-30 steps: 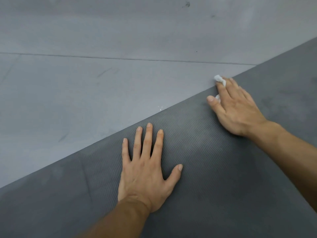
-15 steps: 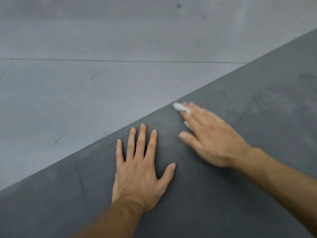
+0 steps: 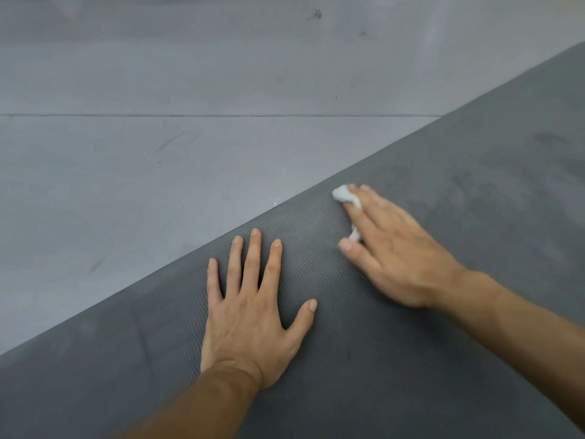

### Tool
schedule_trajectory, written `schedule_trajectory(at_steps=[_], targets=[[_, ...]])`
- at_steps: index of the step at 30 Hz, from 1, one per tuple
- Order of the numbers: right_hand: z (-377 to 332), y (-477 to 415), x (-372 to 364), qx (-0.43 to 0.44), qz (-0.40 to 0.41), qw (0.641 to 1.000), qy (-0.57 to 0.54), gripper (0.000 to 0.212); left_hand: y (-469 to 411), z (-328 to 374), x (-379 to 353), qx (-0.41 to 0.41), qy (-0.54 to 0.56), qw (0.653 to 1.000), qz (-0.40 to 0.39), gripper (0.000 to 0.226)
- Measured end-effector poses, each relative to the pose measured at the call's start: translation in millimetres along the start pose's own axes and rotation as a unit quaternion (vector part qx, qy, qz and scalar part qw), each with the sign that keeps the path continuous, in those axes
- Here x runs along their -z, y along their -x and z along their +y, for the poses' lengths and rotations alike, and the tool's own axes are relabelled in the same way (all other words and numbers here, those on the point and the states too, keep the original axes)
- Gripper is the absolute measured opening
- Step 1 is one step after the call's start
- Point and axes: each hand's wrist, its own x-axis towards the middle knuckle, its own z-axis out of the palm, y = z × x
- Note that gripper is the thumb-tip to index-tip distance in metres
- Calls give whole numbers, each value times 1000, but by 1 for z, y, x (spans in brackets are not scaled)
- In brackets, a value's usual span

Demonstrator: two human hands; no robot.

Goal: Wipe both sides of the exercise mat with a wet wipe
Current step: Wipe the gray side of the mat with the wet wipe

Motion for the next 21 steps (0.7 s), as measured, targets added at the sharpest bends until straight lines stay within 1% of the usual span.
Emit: schedule_trajectory(at_steps=[3,5,7,9,11,13,15,17,19,21], targets=[[-27,29,-10,94,-41,994,39,79,0,0,-1,1,1,1000,3,90],[-25,40,-14,115,-40,991,59,78,1,0,-1,1,1,1000,5,90],[-7,38,-9,79,-17,994,67,77,1,-1,-1,-1,2,1000,3,90],[23,29,-1,9,24,998,50,74,1,-1,-1,-2,2,1000,-1,91],[61,20,8,-69,67,995,28,74,1,-1,-1,0,0,1000,-2,91],[95,14,17,-133,89,987,26,77,1,-1,-1,1,1,1000,-2,91],[112,10,20,-175,93,980,21,85,1,-1,-1,1,1,1000,-1,91],[107,6,19,-182,92,979,1,88,1,-1,-1,0,5,1000,1,91],[83,8,14,-143,77,987,-10,84,1,-1,-1,-1,7,1000,2,91],[50,18,7,-82,41,996,-4,80,1,-1,-2,-2,4,1000,2,91]])
